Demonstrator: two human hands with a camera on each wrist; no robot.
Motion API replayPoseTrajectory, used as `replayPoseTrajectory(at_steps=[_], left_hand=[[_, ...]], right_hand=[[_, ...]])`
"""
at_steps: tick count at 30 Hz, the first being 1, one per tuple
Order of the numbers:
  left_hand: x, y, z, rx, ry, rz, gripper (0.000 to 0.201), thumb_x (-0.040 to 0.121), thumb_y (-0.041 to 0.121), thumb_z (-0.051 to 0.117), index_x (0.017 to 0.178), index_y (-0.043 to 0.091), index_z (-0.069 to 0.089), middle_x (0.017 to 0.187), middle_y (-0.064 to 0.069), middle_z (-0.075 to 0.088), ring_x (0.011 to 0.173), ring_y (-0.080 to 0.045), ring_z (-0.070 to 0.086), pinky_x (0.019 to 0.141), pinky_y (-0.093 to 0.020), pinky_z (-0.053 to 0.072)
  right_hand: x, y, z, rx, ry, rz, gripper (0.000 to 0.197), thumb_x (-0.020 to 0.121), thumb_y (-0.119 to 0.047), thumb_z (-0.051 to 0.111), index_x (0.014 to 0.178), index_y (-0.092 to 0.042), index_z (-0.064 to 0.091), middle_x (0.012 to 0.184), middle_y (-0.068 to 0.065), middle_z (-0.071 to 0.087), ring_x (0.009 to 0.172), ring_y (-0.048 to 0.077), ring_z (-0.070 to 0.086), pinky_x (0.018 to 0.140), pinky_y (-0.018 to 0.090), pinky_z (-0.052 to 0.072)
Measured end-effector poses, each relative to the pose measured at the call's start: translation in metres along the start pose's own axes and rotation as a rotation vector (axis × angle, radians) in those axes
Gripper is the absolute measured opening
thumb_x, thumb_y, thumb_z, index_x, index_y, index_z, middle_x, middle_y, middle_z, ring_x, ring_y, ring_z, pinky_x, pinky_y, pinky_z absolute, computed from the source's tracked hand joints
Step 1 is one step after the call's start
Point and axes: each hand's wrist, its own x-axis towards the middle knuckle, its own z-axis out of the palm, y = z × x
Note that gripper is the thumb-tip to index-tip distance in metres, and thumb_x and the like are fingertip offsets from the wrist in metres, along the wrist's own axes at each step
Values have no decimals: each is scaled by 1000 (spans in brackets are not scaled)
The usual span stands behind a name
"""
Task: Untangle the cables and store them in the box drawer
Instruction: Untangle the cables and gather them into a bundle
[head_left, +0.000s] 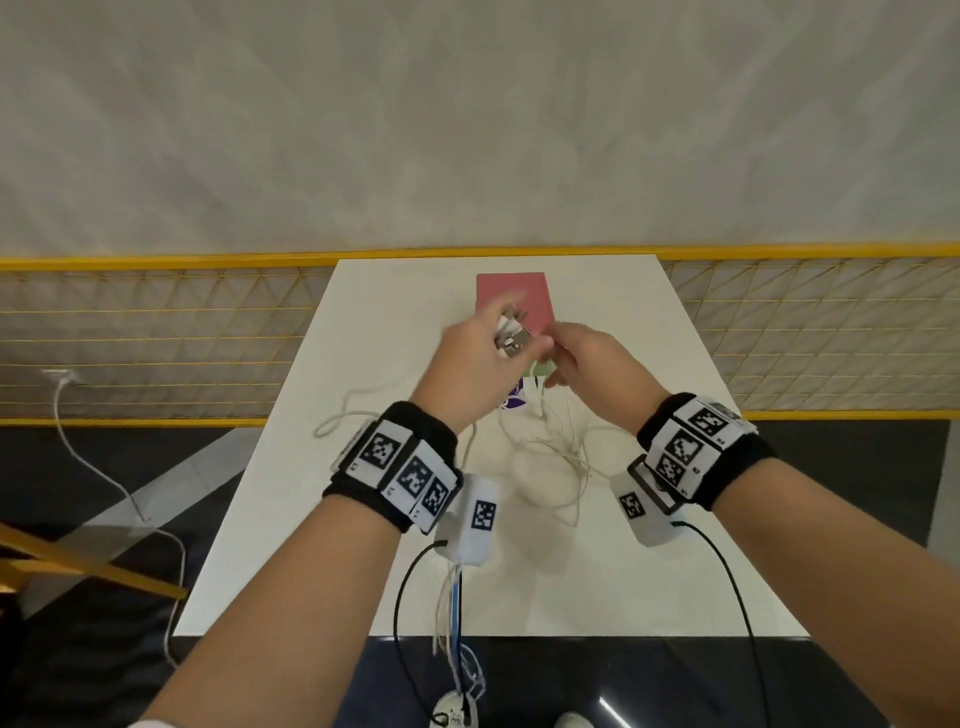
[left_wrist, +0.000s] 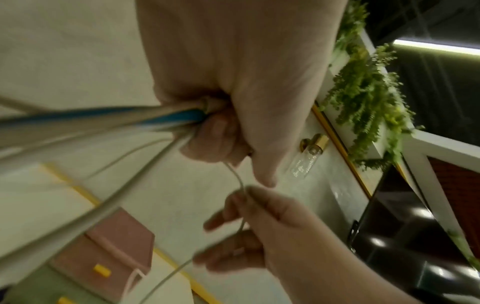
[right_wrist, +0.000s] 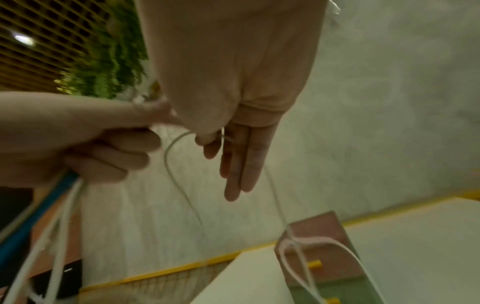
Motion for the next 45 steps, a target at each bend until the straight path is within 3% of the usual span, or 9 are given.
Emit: replayPoseTrajectory(at_steps=[7,12,16,25,27,31,35,40,45], left_hand=[[3,4,-19,-140,427,-59,21,89,35,68,96,19,57,77,15,57,67,6,53,60,0,38],[-4,7,-20,-99,137,-15,30,88,32,70,115,26,60,90,22,57,71,8,54,62,-1,39],[-7,4,-12,12,29,-31,19,85,34,73,88,20,61,77,9,62,65,1,52,58,-10,38],[-29,14,-35,-254,-140,-74,24,89,13,68,113,18,67,58,15,42,40,-3,35,42,-14,30],[-36,20,-38,-316,-198,-93,24,88,13,69,113,14,66,49,15,43,42,-7,27,42,-20,25],[-44,28,-36,-404,-253,-57,17,91,8,64,108,9,65,51,12,39,44,-13,21,45,-24,20],[-48,30,-32,-498,-286,-27,17,89,6,60,105,10,65,63,-14,30,47,-17,17,48,-26,17],[-48,28,-40,-553,-212,-44,19,83,10,64,103,10,63,53,3,31,44,-15,18,45,-25,16],[-53,18,-40,-530,-161,-58,18,91,-5,55,105,5,60,55,-1,29,43,-15,18,44,-24,17]], right_hand=[[-17,1,-6,173,27,114,28,100,-10,34,78,-17,48,86,17,60,77,36,66,75,45,55],[-27,-10,-7,255,11,54,25,101,-12,36,82,-17,51,82,18,63,62,30,66,59,35,55],[-36,-24,-6,315,-71,-34,16,101,-13,37,105,-10,52,75,13,67,53,26,65,52,36,53],[-84,-19,-4,-155,-1173,98,36,72,-51,74,100,-28,74,65,-6,67,53,15,50,57,18,33],[-80,-23,-3,-187,-1034,137,39,75,-57,68,91,-22,75,59,-12,64,54,5,52,56,15,34],[-59,-28,8,-8,-497,29,43,89,-25,63,130,-21,51,122,-1,60,108,11,57,87,20,40],[-58,-42,48,41,-592,-150,61,90,-15,60,144,-14,32,149,1,35,133,11,37,111,23,28],[-97,-28,98,45,-1057,-31,27,92,-9,52,91,-36,54,95,-11,60,85,2,54,84,24,41],[-112,-4,111,38,-917,161,39,91,-12,56,128,-20,52,119,3,64,108,19,60,98,31,46]])
